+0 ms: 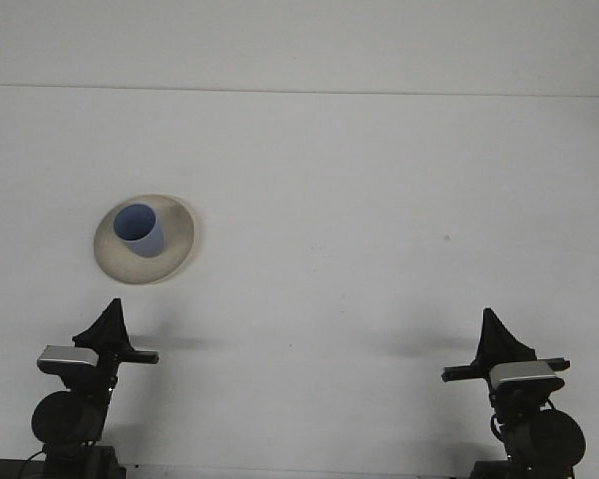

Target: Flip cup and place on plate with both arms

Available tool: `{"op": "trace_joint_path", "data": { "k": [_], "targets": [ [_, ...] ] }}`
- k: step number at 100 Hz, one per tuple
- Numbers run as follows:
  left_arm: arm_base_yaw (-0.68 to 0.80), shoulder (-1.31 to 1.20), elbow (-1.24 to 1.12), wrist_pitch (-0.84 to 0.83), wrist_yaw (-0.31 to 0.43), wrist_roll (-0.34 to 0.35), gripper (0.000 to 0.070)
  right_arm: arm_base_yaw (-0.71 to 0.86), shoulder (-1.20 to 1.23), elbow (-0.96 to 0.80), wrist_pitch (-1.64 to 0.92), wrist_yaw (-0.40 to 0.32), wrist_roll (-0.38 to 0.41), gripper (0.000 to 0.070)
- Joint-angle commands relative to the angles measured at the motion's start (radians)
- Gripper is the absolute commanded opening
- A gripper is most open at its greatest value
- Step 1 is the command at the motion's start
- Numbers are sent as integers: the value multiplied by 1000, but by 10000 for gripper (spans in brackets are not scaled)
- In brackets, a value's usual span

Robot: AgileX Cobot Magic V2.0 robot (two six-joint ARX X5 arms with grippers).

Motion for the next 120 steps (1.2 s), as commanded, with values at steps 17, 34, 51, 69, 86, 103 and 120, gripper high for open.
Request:
{"op": "trace_joint_path", "data": {
  "k": [17,34,51,69,86,103,120],
  "targets": [
    [2,-2,-20,12,2,-1,11,-11,-37,-109,142,29,-3,0],
    [2,-2,-20,11,2,-1,11,-11,-37,-181,276,29,-2,0],
    [2,-2,-20,10,2,-1,11,-11,-37,-180,273,29,-3,0],
    [2,-2,-20,10,2,-1,11,-11,-37,-180,273,29,-3,0],
    [2,-2,-20,9,2,-1,11,-11,-37,-180,274,29,-3,0],
    [2,-2,-20,8,2,-1,11,-11,-37,-180,274,29,-3,0],
    [2,-2,-20,8,2,-1,11,-11,-37,-180,273,29,-3,0]
  ]
}}
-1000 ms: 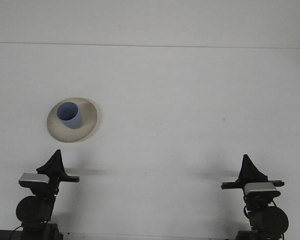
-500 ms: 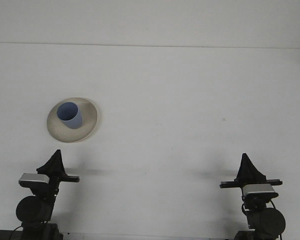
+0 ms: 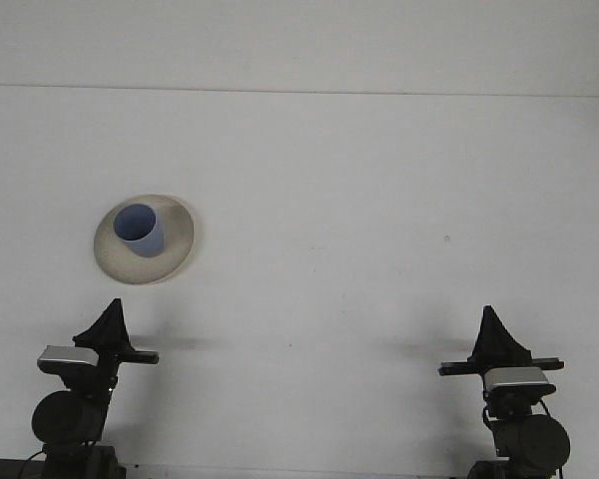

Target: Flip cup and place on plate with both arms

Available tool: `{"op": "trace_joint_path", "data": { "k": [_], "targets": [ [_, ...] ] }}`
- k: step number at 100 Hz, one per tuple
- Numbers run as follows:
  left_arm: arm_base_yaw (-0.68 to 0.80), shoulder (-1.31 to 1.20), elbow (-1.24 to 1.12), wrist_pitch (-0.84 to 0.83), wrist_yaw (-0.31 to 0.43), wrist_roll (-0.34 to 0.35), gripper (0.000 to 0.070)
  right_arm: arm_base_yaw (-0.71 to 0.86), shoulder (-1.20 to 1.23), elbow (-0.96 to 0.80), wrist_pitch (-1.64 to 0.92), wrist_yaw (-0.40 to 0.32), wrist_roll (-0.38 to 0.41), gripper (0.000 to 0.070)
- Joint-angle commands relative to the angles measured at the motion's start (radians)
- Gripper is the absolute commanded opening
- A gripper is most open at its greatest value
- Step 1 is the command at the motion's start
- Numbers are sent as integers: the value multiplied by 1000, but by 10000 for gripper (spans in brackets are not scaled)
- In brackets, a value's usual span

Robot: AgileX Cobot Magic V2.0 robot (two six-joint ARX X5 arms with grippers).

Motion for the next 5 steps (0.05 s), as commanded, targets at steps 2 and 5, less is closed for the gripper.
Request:
{"op": "trace_joint_path", "data": {
  "k": [2,5],
  "targets": [
    [1,-2,-20,12,2,-1,11,-2,0,-2,10,3,-4,0],
    [1,-2,-20,12,2,-1,11,-2,0,-2,10,3,-4,0]
  ]
}}
